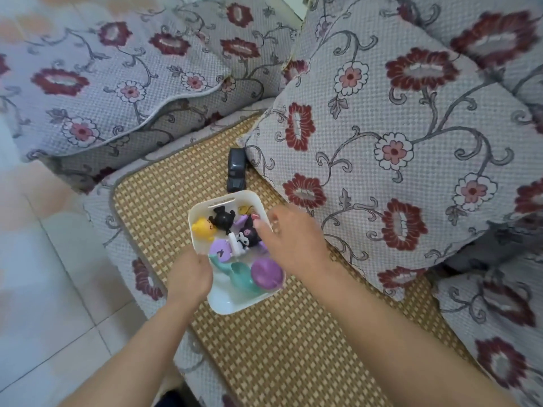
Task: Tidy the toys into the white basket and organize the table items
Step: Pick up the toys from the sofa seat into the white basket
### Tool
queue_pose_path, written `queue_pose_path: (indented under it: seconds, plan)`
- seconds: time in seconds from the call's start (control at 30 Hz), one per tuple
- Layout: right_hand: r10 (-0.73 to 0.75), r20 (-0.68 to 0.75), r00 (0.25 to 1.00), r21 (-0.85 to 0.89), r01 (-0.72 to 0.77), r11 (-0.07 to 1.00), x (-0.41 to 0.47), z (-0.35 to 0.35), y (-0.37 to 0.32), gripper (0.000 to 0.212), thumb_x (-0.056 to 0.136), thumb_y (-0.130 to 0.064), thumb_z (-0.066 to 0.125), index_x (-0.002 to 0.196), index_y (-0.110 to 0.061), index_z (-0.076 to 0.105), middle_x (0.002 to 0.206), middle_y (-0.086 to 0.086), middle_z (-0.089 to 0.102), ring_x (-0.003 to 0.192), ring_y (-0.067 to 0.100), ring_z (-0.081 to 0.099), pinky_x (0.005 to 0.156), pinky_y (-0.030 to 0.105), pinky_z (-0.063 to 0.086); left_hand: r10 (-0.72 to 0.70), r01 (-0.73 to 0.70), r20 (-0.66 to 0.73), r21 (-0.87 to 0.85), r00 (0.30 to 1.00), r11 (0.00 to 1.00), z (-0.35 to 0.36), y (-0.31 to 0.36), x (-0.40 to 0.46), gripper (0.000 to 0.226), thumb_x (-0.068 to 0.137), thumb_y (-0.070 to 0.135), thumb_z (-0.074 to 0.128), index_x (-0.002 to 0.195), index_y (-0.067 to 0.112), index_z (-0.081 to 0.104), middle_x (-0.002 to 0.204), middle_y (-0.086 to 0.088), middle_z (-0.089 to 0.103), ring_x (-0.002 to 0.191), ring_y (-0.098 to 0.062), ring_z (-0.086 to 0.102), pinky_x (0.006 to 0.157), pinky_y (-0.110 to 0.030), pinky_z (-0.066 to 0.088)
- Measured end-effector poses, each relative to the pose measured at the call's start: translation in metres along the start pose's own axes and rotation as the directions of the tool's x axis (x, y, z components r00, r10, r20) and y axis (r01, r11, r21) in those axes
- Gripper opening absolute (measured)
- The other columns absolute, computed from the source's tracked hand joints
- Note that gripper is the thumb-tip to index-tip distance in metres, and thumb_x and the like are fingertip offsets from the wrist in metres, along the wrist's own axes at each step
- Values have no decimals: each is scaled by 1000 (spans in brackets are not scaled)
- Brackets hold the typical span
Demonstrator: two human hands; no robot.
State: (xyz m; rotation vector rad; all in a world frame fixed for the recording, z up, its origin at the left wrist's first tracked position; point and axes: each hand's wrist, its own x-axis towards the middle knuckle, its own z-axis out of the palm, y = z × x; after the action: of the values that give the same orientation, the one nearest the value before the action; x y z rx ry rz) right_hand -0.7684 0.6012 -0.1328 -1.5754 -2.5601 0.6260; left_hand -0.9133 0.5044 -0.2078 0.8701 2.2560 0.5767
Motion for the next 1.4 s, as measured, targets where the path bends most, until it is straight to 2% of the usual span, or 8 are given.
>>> queue_pose_path:
  seconds: [0.17,0.3,0.43,0.5,0.77,1.1,1.27,1.4]
  plan:
    - [221,-79,972,235,-197,952,112,41,-4,25,93,-26,49,76,-9,58,76,2,61,67,19,56,63,35,48,81,-82,33,26,996,996,-39,-15,70,31,92,24,30,69,9,45,71,-11,52,69,-30,52,59,-33,36]
    - [387,-22,922,216,-373,902,183,87,1,19,92,-25,51,83,-9,56,74,3,54,77,26,55,64,32,41,66,-68,33,80,997,994,-61,-35,123,32,91,25,32,62,13,40,62,-3,45,69,-31,53,60,-33,33]
    - [543,178,820,177,-570,803,226,129,0,64,90,-39,58,137,-2,37,131,16,51,120,35,52,90,40,48,58,-65,54,130,997,989,-73,-49,168,34,94,22,31,64,10,41,63,-4,41,71,-32,51,61,-31,31]
    - [571,201,796,154,-601,784,236,143,-1,82,87,-44,62,145,0,24,146,19,37,130,37,43,101,43,44,90,-96,50,131,995,987,-76,-52,181,33,91,28,28,69,9,42,64,-1,39,68,-24,44,64,-31,29]
    - [585,186,789,70,-605,793,247,167,-2,69,79,-39,73,128,-4,38,129,19,47,113,38,55,88,42,49,153,-165,93,141,984,976,-75,-58,216,31,97,21,31,79,6,51,74,-8,52,71,-25,47,64,-30,33]
    - [508,126,852,270,-522,809,214,95,8,41,81,-21,68,116,-12,49,103,7,61,85,23,58,64,32,45,208,-232,136,187,969,955,-74,-37,213,21,97,18,36,88,9,52,81,-6,50,77,-28,53,66,-30,33]
    - [366,107,925,448,-373,812,169,31,2,41,79,-16,70,114,-22,50,105,-2,62,95,16,60,77,35,52,254,-291,191,200,948,935,-73,-8,188,23,97,19,35,96,7,55,83,-6,51,74,-23,48,64,-29,32]
    - [176,126,976,375,-211,903,132,-10,-7,44,76,-15,68,114,-27,50,104,-6,63,94,12,61,80,36,53,300,-343,239,167,924,924,-68,17,160,19,97,18,35,90,11,50,84,-7,53,71,-22,47,61,-29,31]
